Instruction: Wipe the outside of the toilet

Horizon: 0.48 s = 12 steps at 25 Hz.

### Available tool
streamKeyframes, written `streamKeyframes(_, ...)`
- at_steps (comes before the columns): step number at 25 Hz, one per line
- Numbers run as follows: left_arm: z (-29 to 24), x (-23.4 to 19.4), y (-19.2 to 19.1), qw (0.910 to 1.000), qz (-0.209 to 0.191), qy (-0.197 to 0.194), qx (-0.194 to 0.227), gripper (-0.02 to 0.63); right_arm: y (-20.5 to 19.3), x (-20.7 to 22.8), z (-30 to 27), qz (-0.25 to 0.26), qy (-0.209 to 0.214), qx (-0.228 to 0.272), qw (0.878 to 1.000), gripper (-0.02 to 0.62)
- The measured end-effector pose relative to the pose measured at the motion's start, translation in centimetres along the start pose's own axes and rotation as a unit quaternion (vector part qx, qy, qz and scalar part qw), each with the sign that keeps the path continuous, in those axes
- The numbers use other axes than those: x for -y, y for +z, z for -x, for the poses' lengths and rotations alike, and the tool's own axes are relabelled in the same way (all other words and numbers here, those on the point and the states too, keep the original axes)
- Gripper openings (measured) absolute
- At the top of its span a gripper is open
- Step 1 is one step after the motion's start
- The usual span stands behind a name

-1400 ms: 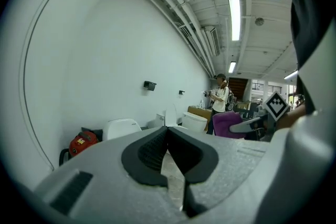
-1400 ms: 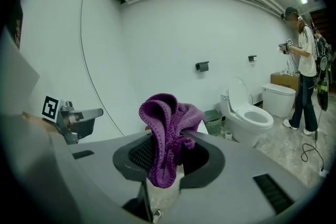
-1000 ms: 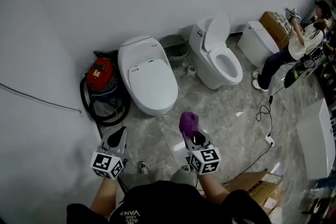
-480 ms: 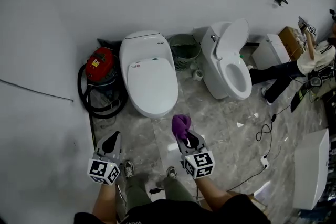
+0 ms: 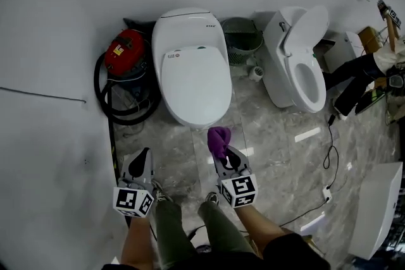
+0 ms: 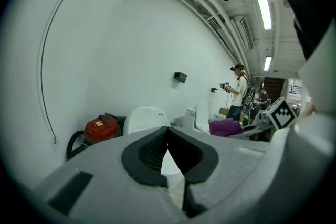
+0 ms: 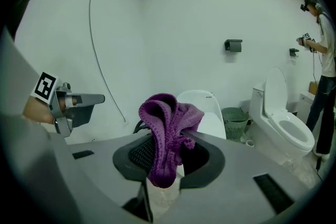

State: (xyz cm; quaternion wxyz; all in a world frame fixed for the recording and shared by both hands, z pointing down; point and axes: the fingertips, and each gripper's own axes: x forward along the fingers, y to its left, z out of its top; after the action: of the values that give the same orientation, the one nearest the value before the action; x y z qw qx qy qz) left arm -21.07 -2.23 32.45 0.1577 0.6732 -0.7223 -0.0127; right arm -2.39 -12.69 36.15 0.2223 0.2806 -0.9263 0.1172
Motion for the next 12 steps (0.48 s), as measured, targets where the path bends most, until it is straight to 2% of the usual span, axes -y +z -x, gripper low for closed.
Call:
streamKeyframes(6, -3.4, -3.9, -7.0, 0.9998, -0.005, -0.007, 0.017, -0.002, -6.8, -2.1, -7.5, 0.013, -0.005, 0.023, 1.0, 0.103)
streamKeyframes(12, -7.2, -7.2, -15.1, 0.9982, -0.038, -0.025, 0.039, -0.002, -13.7, -3.4, -15.2, 0.025, -0.006, 0.065, 0.998, 0.103)
